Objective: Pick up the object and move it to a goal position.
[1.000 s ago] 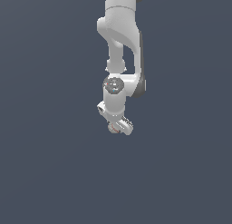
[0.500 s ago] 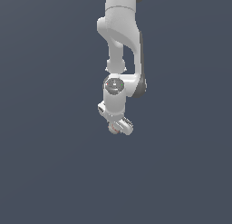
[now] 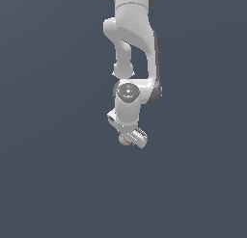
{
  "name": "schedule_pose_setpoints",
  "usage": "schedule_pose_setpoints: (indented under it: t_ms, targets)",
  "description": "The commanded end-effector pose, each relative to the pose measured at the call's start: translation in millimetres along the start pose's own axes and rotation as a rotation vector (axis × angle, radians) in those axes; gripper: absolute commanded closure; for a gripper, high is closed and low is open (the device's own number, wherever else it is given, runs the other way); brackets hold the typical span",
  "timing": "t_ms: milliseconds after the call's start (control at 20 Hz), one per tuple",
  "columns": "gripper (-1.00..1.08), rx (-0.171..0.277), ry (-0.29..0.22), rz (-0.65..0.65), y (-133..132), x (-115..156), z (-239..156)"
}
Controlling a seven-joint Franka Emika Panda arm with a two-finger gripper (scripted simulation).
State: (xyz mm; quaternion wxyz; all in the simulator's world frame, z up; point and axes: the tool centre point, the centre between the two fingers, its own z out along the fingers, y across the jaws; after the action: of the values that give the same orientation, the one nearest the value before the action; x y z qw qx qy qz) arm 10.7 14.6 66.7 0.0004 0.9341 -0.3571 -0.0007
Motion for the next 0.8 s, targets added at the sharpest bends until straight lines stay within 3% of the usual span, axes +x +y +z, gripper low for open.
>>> schedule_pose_setpoints:
  t_ms: [0,750]
  targets:
    - [1.08,0.002,0.002,0.000,-13.9,3.3,-8.8]
    - [1.08,0.001,0.002,0.000,-97.1,23.4,-54.2]
